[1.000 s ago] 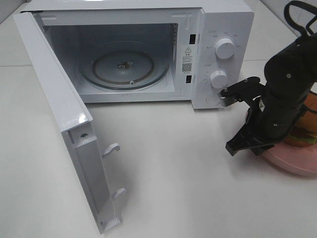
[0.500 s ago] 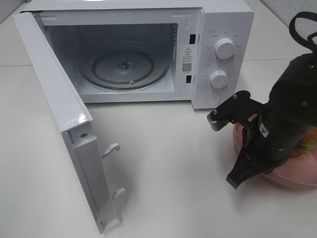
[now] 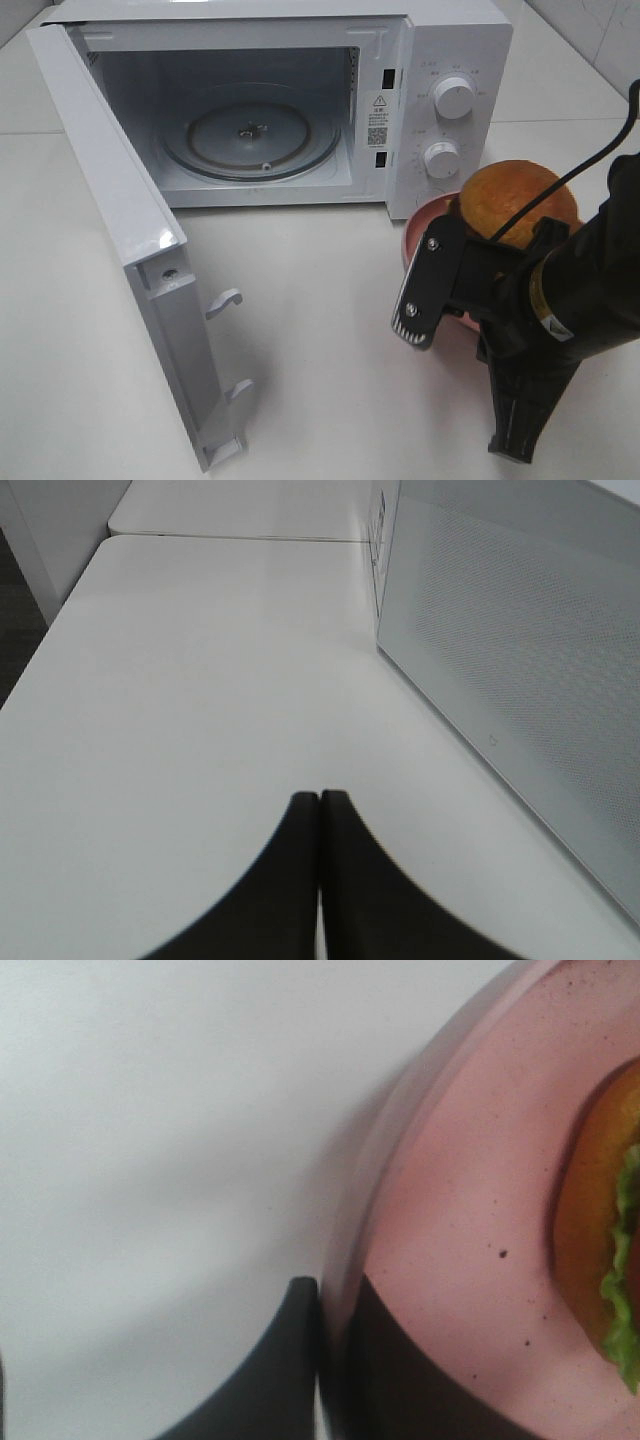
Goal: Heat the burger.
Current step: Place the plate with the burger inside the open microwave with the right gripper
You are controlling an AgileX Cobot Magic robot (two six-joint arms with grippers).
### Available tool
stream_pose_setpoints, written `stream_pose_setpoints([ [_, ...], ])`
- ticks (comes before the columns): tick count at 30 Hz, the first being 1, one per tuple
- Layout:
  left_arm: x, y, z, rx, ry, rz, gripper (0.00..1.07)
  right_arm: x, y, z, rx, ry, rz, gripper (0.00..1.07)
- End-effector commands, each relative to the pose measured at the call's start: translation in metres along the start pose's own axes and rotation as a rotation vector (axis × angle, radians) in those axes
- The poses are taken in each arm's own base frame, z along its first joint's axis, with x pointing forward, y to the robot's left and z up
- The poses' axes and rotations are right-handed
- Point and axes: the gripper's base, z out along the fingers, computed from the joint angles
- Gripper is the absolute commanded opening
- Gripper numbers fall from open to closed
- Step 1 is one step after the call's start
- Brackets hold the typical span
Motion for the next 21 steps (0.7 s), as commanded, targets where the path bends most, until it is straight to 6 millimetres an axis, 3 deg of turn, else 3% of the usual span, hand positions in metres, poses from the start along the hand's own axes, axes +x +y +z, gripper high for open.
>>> stream_pose_setpoints([
  [1, 0.0014, -0.0004, -0.0018, 0.002, -0.025, -0.002, 0.00, -0.0036, 0.0036, -0.0066, 0.023, -0.043, -0.151, 0.00],
  [9, 0.0014, -0.0004, -0.0018, 0.002, -0.025, -0.002, 0.00, -0.0070, 0.0108, -0.0082, 0.007, -0.096, -0.347, 0.00],
  [15, 0.0014, -0.0004, -0.0018, 0.002, -0.025, -0.002, 0.00, -0.0101, 0.0111, -0.0087, 0.025, -0.128, -0.598, 0.00],
  [21, 0.0014, -0.0004, -0.0018, 0.002, -0.025, -0.002, 0.00, -0.0131, 0.0100, -0.0089, 0.044, -0.163, -0.683, 0.00],
])
